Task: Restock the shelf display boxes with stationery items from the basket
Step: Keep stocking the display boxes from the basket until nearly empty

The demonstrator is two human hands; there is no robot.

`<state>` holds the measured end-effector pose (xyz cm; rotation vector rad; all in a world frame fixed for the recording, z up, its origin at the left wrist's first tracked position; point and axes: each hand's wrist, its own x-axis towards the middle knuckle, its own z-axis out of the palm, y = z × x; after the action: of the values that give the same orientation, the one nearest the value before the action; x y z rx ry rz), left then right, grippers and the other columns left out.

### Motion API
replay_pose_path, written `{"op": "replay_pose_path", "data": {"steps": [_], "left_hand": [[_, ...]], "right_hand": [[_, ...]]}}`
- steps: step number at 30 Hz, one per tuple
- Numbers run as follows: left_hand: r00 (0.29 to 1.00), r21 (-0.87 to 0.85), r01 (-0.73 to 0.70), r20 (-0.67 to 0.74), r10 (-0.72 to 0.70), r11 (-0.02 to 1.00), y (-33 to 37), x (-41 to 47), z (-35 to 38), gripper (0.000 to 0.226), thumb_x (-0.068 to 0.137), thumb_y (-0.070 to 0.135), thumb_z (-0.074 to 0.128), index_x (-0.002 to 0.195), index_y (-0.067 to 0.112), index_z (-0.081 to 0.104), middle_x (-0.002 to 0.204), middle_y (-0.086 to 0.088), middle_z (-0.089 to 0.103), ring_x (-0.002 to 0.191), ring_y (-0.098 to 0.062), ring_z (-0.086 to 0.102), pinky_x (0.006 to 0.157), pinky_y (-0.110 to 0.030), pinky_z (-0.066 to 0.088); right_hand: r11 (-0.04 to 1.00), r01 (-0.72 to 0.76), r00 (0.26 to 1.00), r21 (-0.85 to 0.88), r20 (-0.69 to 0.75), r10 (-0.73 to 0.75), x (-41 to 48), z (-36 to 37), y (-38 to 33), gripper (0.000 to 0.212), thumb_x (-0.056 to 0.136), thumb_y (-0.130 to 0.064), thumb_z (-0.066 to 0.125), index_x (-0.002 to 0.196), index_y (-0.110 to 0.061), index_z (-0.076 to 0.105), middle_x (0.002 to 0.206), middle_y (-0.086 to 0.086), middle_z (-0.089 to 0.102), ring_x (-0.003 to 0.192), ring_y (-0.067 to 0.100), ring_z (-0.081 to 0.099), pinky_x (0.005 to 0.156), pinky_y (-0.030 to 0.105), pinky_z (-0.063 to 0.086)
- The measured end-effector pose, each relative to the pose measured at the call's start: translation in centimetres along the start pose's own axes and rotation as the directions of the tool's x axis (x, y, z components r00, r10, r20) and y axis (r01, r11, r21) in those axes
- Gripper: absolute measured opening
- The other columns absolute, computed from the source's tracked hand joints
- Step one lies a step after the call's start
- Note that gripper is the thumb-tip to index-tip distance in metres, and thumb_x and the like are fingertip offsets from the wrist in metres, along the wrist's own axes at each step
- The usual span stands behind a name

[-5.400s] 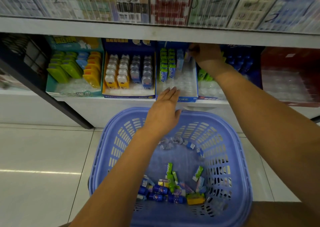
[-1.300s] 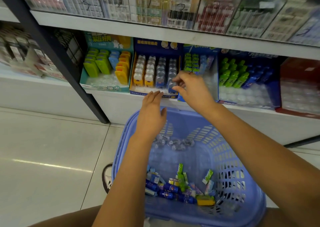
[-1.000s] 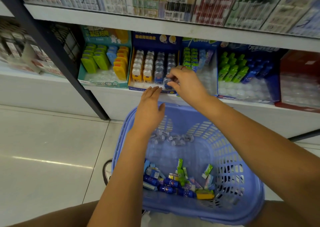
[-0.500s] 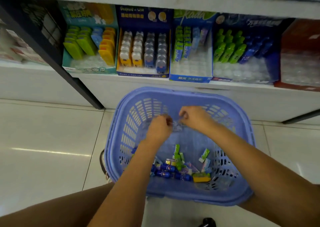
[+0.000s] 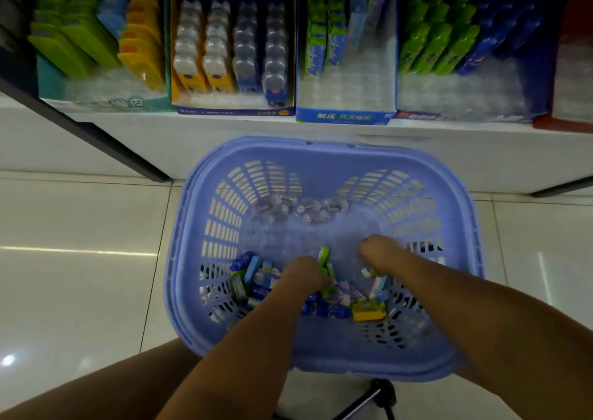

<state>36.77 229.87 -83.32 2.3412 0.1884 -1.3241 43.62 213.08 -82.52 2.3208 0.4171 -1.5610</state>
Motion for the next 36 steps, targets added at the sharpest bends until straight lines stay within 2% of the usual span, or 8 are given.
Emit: {"op": "replay_pose_path", "data": {"steps": [3,7,12,15,18,24,30,36], "left_hand": [[1.000,-0.064,0.013,0.002,-0.012,0.998,-0.1,0.3,0.0,0.037,0.085,0.040,0.060,0.092,0.003,0.061,0.098,-0.018,0.062,0.098,-0.033,0.061,0.074,-0.035,0.046],[0.997,-0.251,0.079,0.014,-0.078,0.965,-0.7,0.1,-0.6,0.039,0.084,0.042,0.062,0.068,0.008,0.053,0.069,-0.006,0.051,0.072,-0.024,0.057,0.067,-0.032,0.043],[0.990,-0.569,0.074,-0.058,-0.130,0.819,-0.6,-1.2,-3.0,0.036,0.089,0.036,0.060,0.065,0.010,0.051,0.064,-0.008,0.053,0.056,-0.018,0.050,0.055,-0.029,0.045],[0.986,-0.860,-0.014,-0.097,-0.135,0.511,0.3,-2.8,-6.0,0.033,0.092,0.030,0.058,0.065,0.012,0.052,0.064,-0.007,0.052,0.057,-0.018,0.051,0.067,-0.035,0.054],[0.977,-0.953,-0.147,-0.181,-0.108,0.265,0.7,-5.9,-9.4,0.025,0.089,0.025,0.062,0.067,0.017,0.056,0.056,0.000,0.049,0.051,-0.011,0.047,0.053,-0.025,0.052],[0.827,-0.822,-0.550,-0.561,-0.037,0.149,0.4,-12.7,-15.0,0.013,0.089,0.012,0.063,0.076,0.014,0.066,0.060,0.003,0.061,0.055,-0.007,0.059,0.057,-0.022,0.052],[0.727,-0.727,-0.686,-0.687,-0.010,0.019,1.0,-15.9,-17.1,0.007,0.089,0.003,0.062,0.085,0.007,0.057,0.089,-0.011,0.070,0.086,-0.018,0.070,0.079,-0.031,0.059],[0.720,-0.720,-0.694,-0.692,0.055,0.034,2.2,-16.2,-16.9,0.006,0.090,0.007,0.061,0.085,0.007,0.057,0.076,-0.004,0.071,0.076,-0.019,0.071,0.069,-0.027,0.058]], "right_hand": [[0.997,0.040,0.998,-0.060,-0.046,-0.043,-0.1,0.1,0.2,0.030,0.095,-0.017,0.053,0.065,-0.012,0.049,0.073,0.007,0.040,0.065,0.022,0.040,0.075,0.035,0.036],[0.854,0.091,0.996,0.512,-0.047,-0.078,-1.9,-1.9,-0.1,0.039,0.096,-0.011,0.050,0.132,0.001,0.039,0.111,0.017,0.053,0.096,0.029,0.055,0.079,0.036,0.043],[0.283,0.319,0.948,0.905,-0.304,-0.095,-7.0,-6.0,0.0,0.032,0.098,-0.023,0.048,0.127,-0.009,0.051,0.071,0.005,0.046,0.055,0.014,0.037,0.053,0.025,0.034],[-0.130,0.364,0.923,0.922,-0.375,-0.081,-10.1,-7.4,0.3,0.033,0.098,-0.036,0.046,0.117,-0.012,0.058,0.069,0.002,0.043,0.052,0.010,0.031,0.050,0.020,0.032],[-0.316,0.460,0.842,0.830,-0.521,-0.143,-13.3,-9.2,0.0,0.025,0.098,-0.015,0.047,0.114,-0.006,0.063,0.071,-0.001,0.052,0.051,0.008,0.033,0.048,0.018,0.035],[-0.159,0.829,0.558,0.536,-0.778,0.289,-18.6,-13.3,0.0,0.018,0.079,0.002,0.069,0.087,-0.014,0.066,0.069,-0.006,0.068,0.060,0.000,0.061,0.060,0.013,0.049],[0.544,0.752,0.152,0.372,-0.901,0.406,-19.4,-19.5,2.4,0.024,0.087,-0.014,0.065,0.110,-0.008,0.067,0.088,0.008,0.066,0.078,0.012,0.058,0.070,0.012,0.045],[0.635,0.703,0.201,0.322,-0.945,0.257,-18.4,-23.8,1.8,0.021,0.079,-0.012,0.073,0.099,-0.008,0.068,0.091,0.002,0.065,0.074,0.008,0.056,0.077,0.021,0.049]]}}
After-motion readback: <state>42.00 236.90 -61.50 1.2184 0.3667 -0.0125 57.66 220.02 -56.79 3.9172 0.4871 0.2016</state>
